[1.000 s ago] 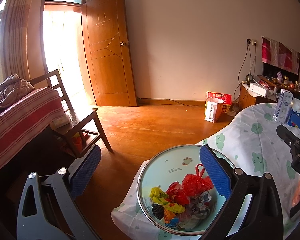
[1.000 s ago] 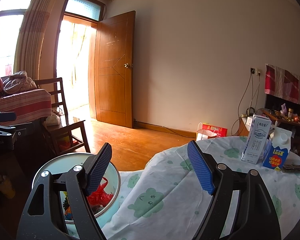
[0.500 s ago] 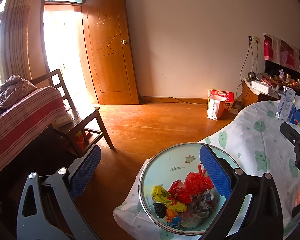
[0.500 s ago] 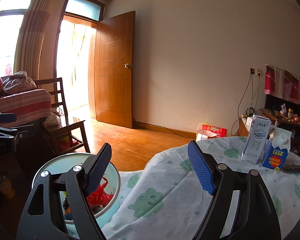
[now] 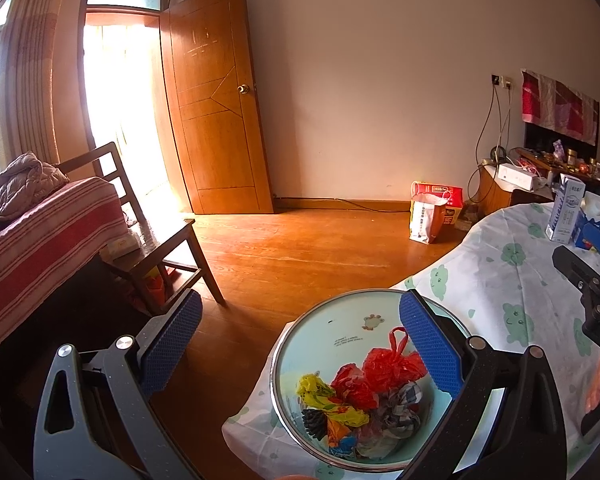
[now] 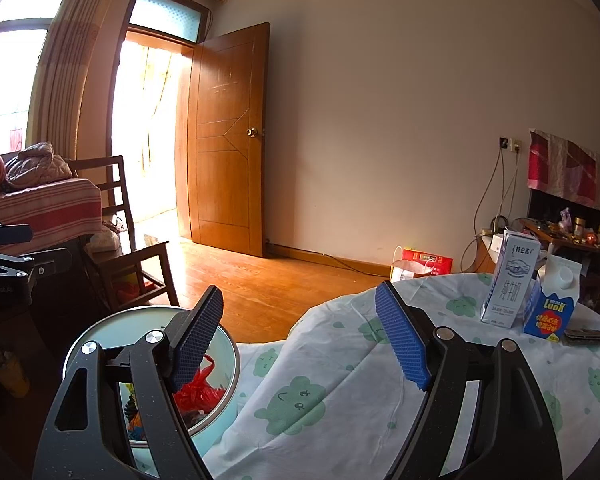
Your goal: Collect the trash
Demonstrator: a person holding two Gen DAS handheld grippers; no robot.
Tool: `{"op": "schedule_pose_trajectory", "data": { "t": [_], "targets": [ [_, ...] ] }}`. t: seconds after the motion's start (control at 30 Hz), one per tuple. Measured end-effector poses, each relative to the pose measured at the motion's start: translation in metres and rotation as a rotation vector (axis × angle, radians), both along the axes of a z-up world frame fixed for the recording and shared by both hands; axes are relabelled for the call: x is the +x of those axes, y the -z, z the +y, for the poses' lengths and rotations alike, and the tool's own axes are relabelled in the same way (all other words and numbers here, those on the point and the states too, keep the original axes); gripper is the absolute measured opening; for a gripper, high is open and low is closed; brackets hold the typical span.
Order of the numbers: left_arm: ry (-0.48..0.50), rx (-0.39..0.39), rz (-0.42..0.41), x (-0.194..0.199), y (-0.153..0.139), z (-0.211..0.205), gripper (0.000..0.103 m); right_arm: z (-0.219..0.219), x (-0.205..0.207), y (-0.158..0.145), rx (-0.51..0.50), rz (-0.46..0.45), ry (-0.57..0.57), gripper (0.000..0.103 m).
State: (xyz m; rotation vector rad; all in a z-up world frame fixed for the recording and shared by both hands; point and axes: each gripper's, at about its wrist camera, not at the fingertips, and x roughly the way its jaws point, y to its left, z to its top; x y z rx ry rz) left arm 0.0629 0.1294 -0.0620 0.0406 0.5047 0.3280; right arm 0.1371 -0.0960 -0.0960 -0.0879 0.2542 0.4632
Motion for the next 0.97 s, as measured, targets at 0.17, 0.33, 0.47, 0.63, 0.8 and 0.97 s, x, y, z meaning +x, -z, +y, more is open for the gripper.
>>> {"op": "schedule_pose_trajectory", "data": {
  "t": [0.17, 0.33, 0.47, 0.63, 0.8, 0.97],
  "targets": [
    [0.006, -0.004, -0.001, 0.0003, -0.0008, 0.0002, 0.097, -0.0001, 0.0008, -0.0002, -0.002, -0.002, 0.002, 0.078],
    [0.016, 0.005, 0.005, 0.0014, 0.0010, -0.0017, 0.097, -0.0002, 0.0008, -0.0001, -0.001, -0.002, 0.002, 0.078],
    [0.014, 0.034, 0.017, 0.0031, 0.0047, -0.0055, 0.097, -0.0002, 0.0014, 0.0002, -0.002, 0.000, 0.002, 0.078],
    [0.021, 0.039, 0.025, 0.0046, 0.0063, -0.0071, 0.097, -0.0019, 0.0017, 0.0004, 0.000, 0.002, 0.004, 0.078],
    [0.007, 0.019, 0.026, 0.0047, 0.0046, -0.0039, 0.097, -0.0027, 0.0013, 0.0002, -0.004, -0.001, 0.006, 0.081],
    [0.025, 0.006, 0.026, 0.0038, 0.0038, -0.0035, 0.097, -0.0026, 0.0001, -0.0004, -0.002, -0.008, 0.010, 0.084]
  ]
}}
